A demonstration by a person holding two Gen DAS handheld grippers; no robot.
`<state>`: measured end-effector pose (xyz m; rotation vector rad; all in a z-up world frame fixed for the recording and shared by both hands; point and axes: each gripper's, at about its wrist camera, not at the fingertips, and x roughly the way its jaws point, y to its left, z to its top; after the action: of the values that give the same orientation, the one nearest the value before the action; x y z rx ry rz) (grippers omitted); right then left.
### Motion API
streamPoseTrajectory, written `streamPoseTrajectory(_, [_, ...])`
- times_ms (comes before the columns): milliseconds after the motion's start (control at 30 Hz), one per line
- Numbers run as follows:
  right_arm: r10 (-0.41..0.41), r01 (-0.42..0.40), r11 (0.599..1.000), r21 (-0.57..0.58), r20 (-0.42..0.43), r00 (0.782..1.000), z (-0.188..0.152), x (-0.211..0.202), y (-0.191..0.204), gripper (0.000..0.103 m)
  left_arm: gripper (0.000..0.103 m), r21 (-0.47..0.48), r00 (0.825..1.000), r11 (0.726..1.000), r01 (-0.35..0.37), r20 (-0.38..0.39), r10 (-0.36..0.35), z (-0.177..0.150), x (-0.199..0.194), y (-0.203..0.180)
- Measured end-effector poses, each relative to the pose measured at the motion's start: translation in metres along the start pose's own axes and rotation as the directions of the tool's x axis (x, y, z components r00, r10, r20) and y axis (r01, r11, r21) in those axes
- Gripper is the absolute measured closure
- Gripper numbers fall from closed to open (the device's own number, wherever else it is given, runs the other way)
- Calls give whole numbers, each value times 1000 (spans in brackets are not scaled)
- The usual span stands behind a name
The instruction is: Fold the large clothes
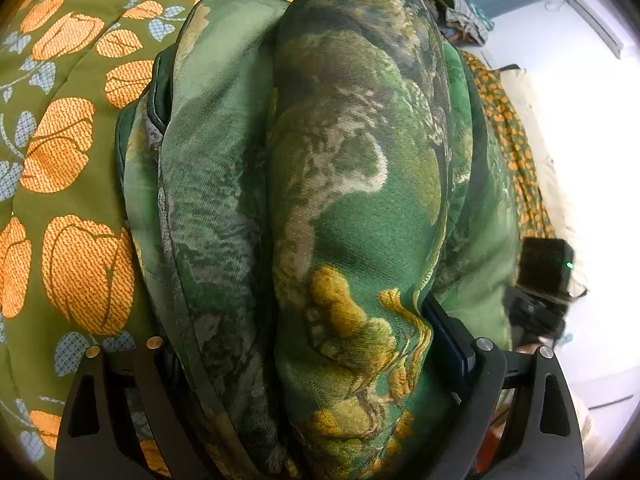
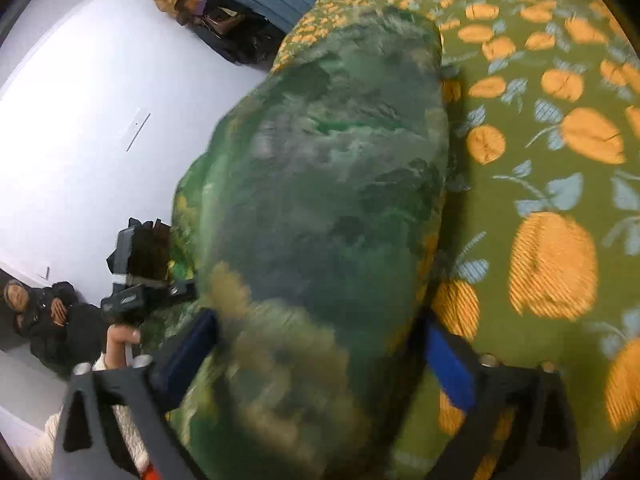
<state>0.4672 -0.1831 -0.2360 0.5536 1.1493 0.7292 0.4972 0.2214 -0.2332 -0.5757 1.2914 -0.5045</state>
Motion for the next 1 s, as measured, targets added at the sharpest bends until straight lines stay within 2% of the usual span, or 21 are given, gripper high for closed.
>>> streamPoseTrajectory(100, [10,-10,1000,-15,-16,1000,4,5,-5,1,10,-2,1000,1000,12,6,-12,0,1,4])
streamPoseTrajectory(167, [-37,36,999,-40,-15,999,5,2,0,3,10,-8,1000,1000,15,12,-15,-1,2,7])
streamPoseTrajectory(200, [-72,72,994,-86,1,997,5,-2,11,25,14,-14,1000,1000,7,16,-7,-2,2,9])
streamPoseTrajectory(233, [-137,138,980,-142,15,990,3,0,28,28,18,-17,1000,1000,-6,18,6,-3,2,8])
streamPoseTrajectory(267, [-172,174,968,-180,25,985,1,-1,40,33,28,-12,1000,1000,-8,22,8,-5,0,5])
streamPoseTrajectory(300, [-207,212,949,-232,47,977,-1,-3,55,37,38,-10,999,1000,-1,34,2,-8,-4,1])
streamPoseTrajectory(333, [-212,223,936,-272,69,975,-4,-7,67,39,42,-6,999,1000,7,47,-7,-13,-9,-2])
streamPoseTrajectory(400, [-161,188,929,-317,110,981,-6,-19,82,44,49,19,996,1000,17,91,-19,-23,-21,-11])
streamPoseTrajectory(567, [-87,154,894,-420,173,981,-14,-46,117,44,51,67,982,997,43,183,-54,-42,-55,-34])
streamPoseTrajectory(700, [-25,120,886,-449,212,977,-1,-69,128,44,51,103,970,993,63,226,-85,-37,-79,-53])
streamPoseTrajectory(833, [23,97,884,-456,250,968,30,-76,131,44,51,129,958,989,68,267,-101,-4,-92,-76])
streamPoseTrajectory(1000, [27,104,891,-442,281,959,100,-73,106,44,51,144,956,989,30,283,-70,59,-72,-99])
